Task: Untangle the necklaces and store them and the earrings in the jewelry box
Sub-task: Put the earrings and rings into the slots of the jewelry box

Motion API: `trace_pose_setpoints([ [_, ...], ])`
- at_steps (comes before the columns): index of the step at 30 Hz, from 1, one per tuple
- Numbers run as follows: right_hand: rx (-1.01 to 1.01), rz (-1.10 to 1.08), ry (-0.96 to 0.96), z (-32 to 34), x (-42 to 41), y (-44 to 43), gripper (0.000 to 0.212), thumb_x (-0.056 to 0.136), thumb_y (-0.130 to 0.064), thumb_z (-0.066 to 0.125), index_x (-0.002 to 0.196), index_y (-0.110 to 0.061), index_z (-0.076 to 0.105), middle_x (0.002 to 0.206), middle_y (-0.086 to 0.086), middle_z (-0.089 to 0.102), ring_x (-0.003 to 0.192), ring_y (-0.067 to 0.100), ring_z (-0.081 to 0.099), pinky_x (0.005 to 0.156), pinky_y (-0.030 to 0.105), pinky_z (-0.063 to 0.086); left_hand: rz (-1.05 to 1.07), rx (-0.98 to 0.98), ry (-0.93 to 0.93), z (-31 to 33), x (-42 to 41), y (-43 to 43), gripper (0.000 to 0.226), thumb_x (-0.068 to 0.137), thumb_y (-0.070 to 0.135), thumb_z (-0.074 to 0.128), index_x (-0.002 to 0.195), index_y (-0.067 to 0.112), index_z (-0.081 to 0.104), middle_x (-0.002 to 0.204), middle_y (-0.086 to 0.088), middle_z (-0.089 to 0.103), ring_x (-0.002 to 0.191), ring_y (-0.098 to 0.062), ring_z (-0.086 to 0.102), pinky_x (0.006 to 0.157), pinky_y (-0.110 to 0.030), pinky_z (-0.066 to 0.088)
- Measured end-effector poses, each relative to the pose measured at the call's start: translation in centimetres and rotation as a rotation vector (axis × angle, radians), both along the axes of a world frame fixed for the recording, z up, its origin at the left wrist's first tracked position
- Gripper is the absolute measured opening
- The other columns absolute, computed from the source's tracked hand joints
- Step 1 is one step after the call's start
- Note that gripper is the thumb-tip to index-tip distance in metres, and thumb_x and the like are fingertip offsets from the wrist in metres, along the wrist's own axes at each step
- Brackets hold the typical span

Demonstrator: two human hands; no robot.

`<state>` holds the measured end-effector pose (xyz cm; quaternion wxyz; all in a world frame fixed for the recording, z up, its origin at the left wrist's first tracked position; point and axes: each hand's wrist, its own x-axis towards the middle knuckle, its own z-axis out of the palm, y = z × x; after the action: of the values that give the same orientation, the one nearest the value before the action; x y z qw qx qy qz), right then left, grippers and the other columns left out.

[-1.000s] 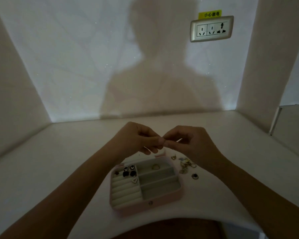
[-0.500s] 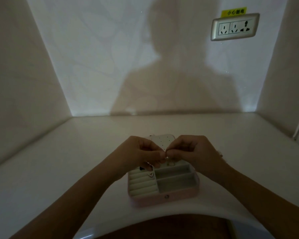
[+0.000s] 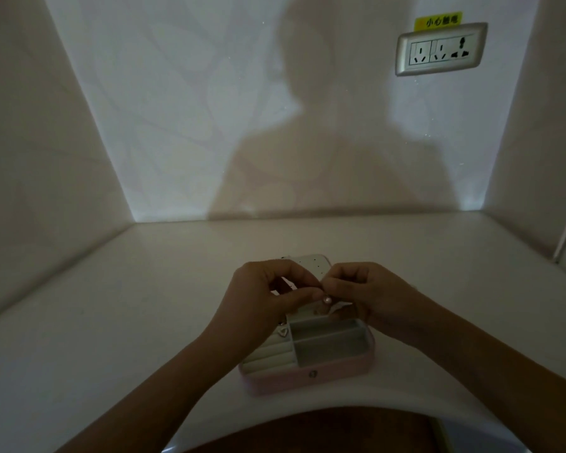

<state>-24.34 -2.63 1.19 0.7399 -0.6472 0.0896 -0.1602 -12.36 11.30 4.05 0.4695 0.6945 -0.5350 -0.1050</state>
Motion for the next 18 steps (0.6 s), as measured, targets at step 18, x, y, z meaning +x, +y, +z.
trace_pose_setpoints([
  [18,-0.084,0.041,-0.093,0.7,-0.5,0.9,0.016,0.07,-0.006,0.073,0.083,-0.005,0.063,0.07,0.007,0.067,0.06,0.016,0.065,0.057,0.021,0.053,-0.21,0.188,0.608,0.7,0.6,0.8,0.011,0.07,0.019,0.066,0.076,0.011,0.071,0.069,-0.004,0.067,0.061,-0.01,0.061,0.057,-0.02,0.049],
])
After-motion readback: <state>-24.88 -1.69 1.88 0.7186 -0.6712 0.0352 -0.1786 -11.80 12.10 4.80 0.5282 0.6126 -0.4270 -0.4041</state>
